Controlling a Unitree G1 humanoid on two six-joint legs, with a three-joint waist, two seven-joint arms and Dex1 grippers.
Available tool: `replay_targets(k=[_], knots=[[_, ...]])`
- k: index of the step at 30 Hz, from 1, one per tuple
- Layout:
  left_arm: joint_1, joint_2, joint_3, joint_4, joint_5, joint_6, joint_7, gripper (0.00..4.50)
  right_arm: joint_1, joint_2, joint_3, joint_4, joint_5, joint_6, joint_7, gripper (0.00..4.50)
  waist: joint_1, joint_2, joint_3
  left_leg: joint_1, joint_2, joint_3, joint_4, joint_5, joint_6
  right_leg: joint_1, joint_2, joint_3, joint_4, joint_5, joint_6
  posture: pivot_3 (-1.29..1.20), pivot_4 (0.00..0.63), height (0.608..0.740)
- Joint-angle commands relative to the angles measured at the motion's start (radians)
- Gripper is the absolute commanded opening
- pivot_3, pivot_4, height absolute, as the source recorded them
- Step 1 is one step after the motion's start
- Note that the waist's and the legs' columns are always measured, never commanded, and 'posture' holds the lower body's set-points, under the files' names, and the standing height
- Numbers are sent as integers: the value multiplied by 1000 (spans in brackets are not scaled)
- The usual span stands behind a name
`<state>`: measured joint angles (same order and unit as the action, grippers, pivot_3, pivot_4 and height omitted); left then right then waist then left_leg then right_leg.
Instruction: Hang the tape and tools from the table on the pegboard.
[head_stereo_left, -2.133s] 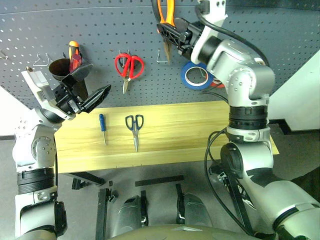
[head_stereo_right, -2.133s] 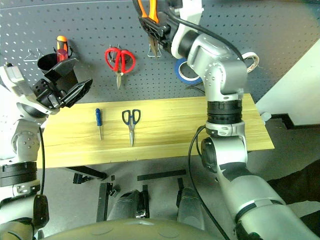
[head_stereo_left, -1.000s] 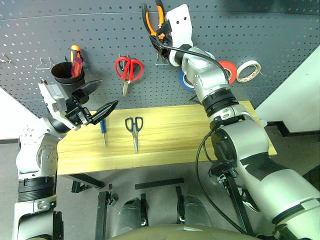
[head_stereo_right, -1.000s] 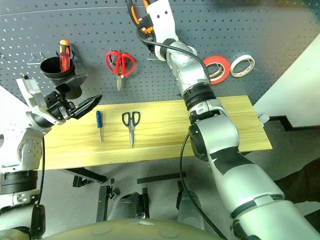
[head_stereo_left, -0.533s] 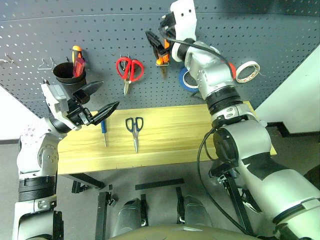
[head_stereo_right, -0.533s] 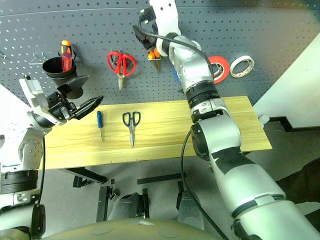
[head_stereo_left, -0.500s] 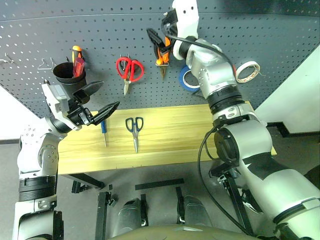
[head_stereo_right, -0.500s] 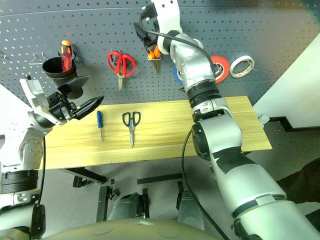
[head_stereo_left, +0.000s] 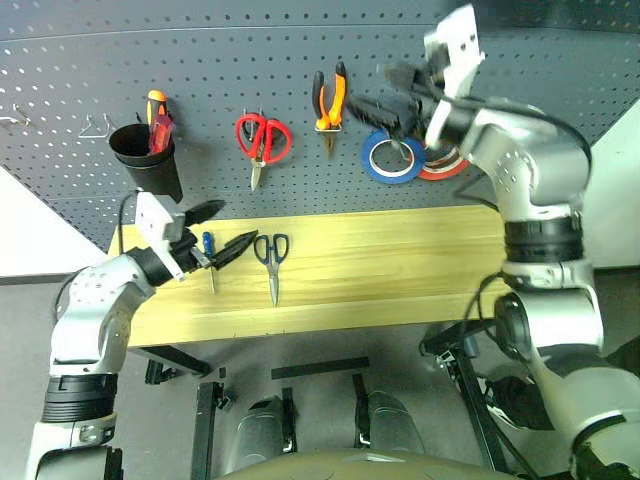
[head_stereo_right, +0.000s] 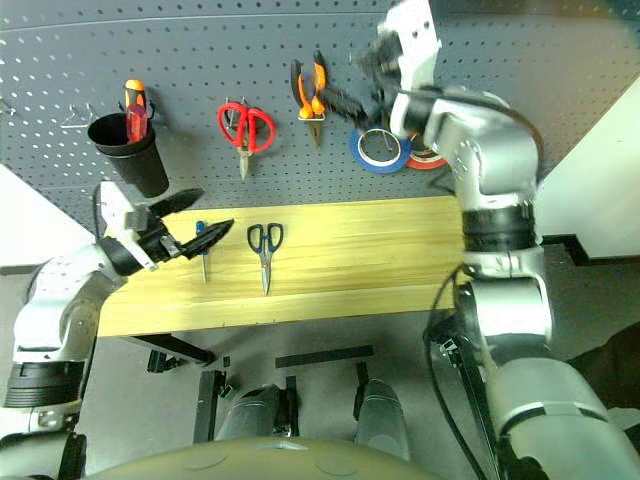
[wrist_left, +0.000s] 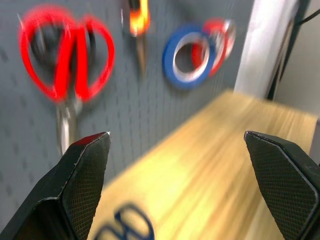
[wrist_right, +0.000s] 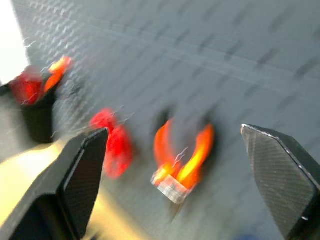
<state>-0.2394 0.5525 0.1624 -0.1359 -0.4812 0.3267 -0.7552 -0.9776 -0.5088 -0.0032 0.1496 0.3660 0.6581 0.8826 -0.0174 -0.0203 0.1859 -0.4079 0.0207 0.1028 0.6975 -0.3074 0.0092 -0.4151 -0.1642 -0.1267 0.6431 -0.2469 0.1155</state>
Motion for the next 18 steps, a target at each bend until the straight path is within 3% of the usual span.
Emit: replay_targets(k=[1,5,10,18], knots=[[-15,-33,-23,-71,18,118,135,4500,77,-81,41,-119,57,15,166,4477,6,0,0,0,0,0,0,0,0,0,0,0,0,0,0,62,146,740],[-33,-48,-91,-66,99,194,220,4500,123,-107,64,-72,37,-27,216,4477,5,0,0,0,0,0,1,0,0,0,0,1,0,0,0,63,162,740],[-94,-145,-146,-18,181,327,398,4500,182,-120,112,24,-29,-147,276,4477,14,0,1,1,-1,-1,1,0,0,4,0,-1,-3,0,0,53,183,740],[-149,-255,-183,41,260,556,570,4500,168,-51,97,230,-50,-323,321,4477,12,2,17,1,0,-2,1,-1,1,6,0,-2,-10,0,0,25,252,740]])
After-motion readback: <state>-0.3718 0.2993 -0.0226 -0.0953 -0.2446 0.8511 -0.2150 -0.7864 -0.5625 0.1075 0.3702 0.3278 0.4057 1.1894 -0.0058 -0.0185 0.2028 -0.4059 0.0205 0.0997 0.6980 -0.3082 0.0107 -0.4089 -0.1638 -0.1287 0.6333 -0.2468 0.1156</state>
